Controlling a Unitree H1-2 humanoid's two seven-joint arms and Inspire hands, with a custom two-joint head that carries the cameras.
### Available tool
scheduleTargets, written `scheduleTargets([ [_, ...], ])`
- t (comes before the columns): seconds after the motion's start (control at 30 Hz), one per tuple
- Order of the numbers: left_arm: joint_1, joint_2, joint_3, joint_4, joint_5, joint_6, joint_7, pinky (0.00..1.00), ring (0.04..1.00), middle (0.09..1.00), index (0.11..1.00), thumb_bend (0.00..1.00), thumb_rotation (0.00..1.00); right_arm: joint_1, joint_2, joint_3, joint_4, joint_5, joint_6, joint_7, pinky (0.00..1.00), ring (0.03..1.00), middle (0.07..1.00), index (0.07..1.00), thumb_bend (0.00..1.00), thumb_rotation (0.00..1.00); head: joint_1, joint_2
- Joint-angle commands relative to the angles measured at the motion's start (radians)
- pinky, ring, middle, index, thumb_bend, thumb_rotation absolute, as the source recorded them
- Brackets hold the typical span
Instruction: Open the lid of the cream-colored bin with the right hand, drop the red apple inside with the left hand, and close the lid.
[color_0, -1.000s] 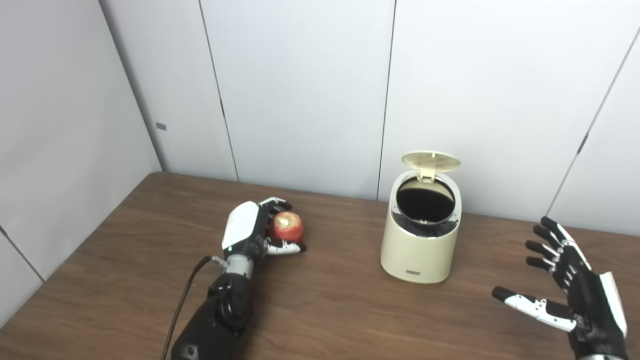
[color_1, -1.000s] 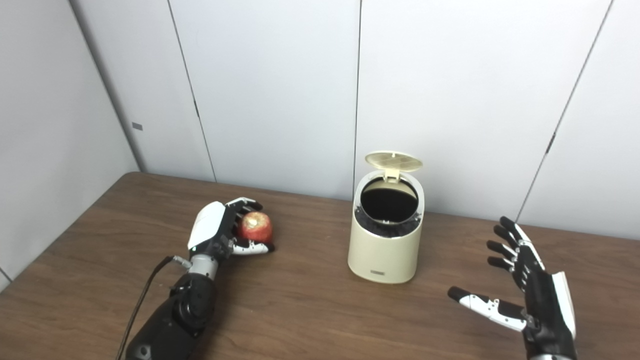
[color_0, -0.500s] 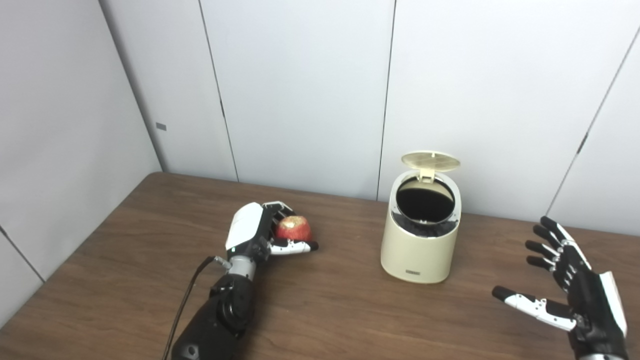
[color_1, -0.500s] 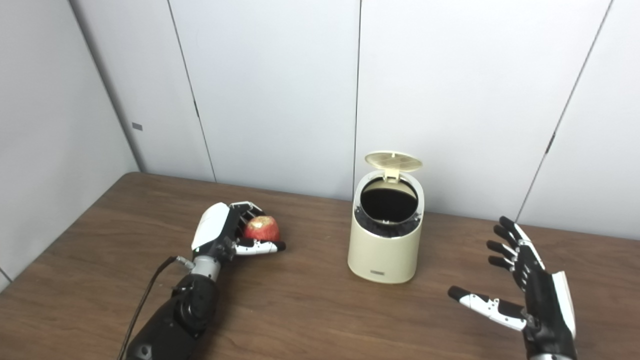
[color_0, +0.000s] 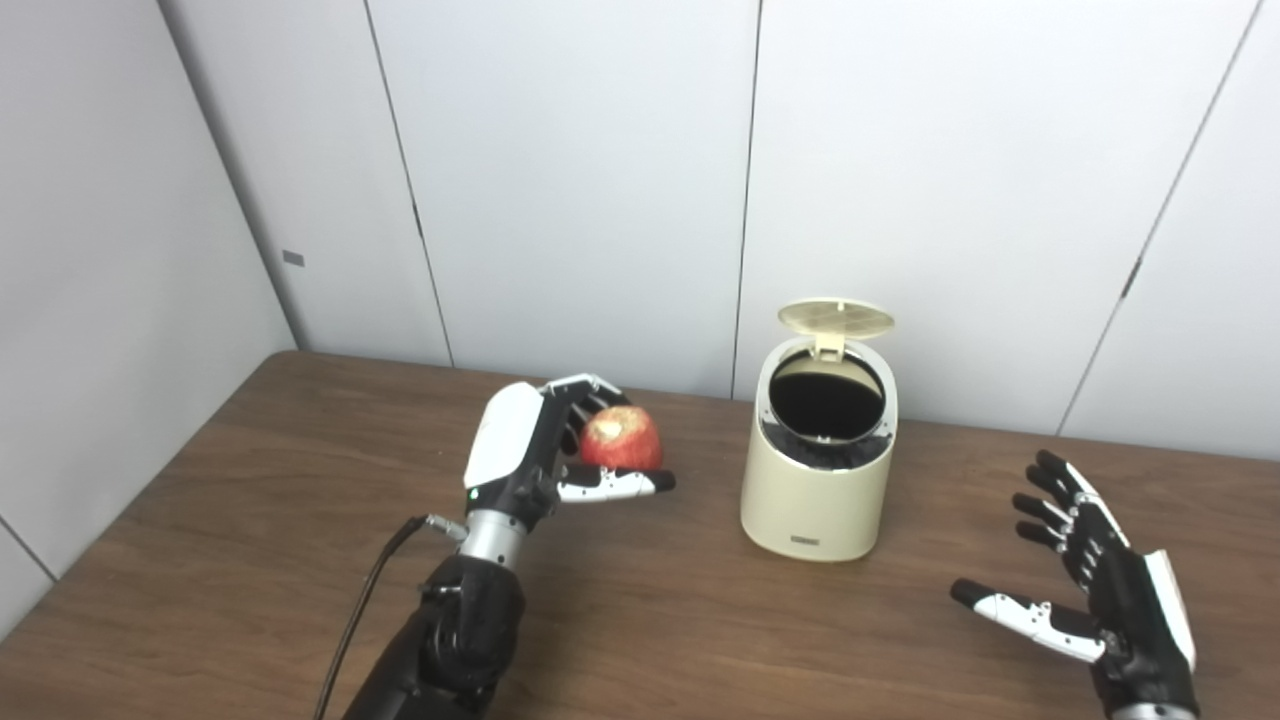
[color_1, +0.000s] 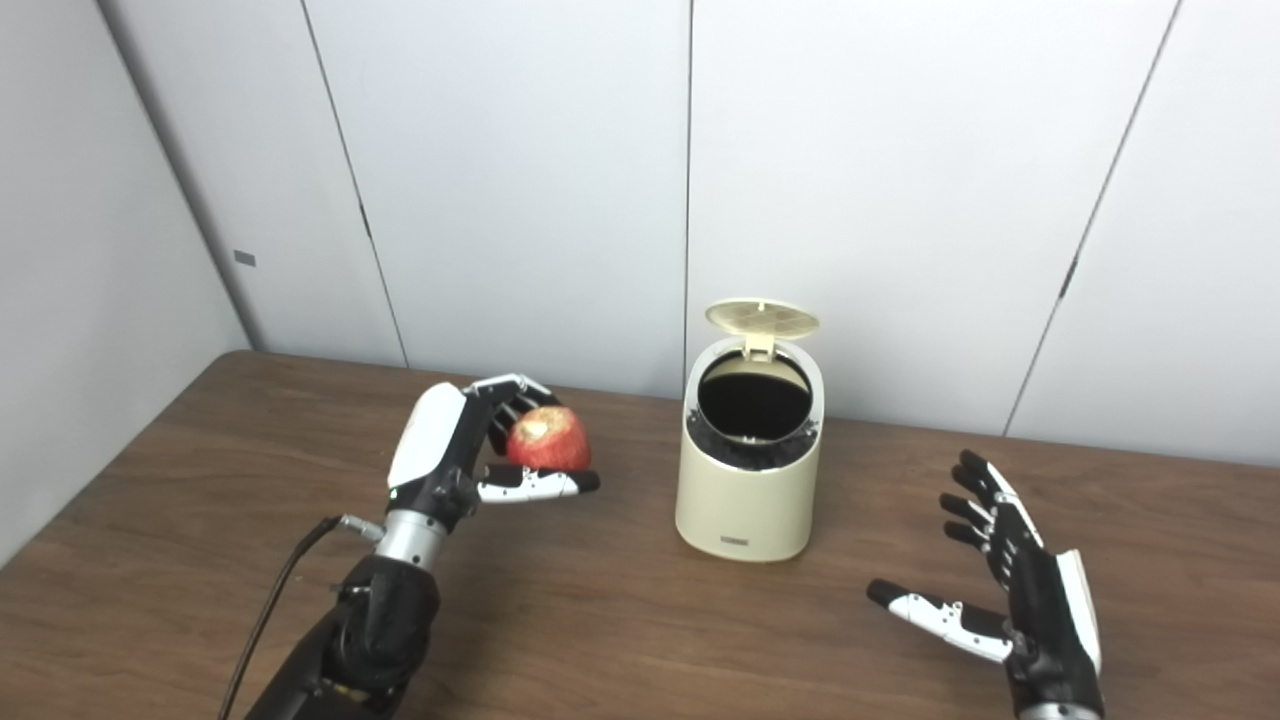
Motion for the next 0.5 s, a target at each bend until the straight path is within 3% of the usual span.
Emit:
scheduleTargets([
  [0.0,-0.05,-0.005,-0.002,-0.046,0.03,-0.005,-0.001,0.33,0.4,0.478,0.526,0.5,0.0,-0.035,-0.001,-0.001,-0.018,-0.007,-0.059,-0.015,0.74,0.814,0.877,0.881,0.79,0.21,-0.001,-0.001],
  [0.23,-0.094,-0.054,-0.006,-0.078,0.044,0.01,-0.026,0.34,0.416,0.484,0.514,0.5,0.0,-0.037,0.004,0.002,-0.004,-0.028,-0.07,-0.035,0.72,0.797,0.871,0.873,0.8,0.21,-0.028,-0.011],
  [0.47,-0.136,-0.12,-0.006,-0.039,0.037,0.003,-0.013,0.33,0.41,0.482,0.52,0.5,0.0,-0.037,0.01,0.007,0.002,-0.058,-0.069,-0.053,0.72,0.789,0.867,0.869,0.8,0.22,-0.048,-0.016],
])
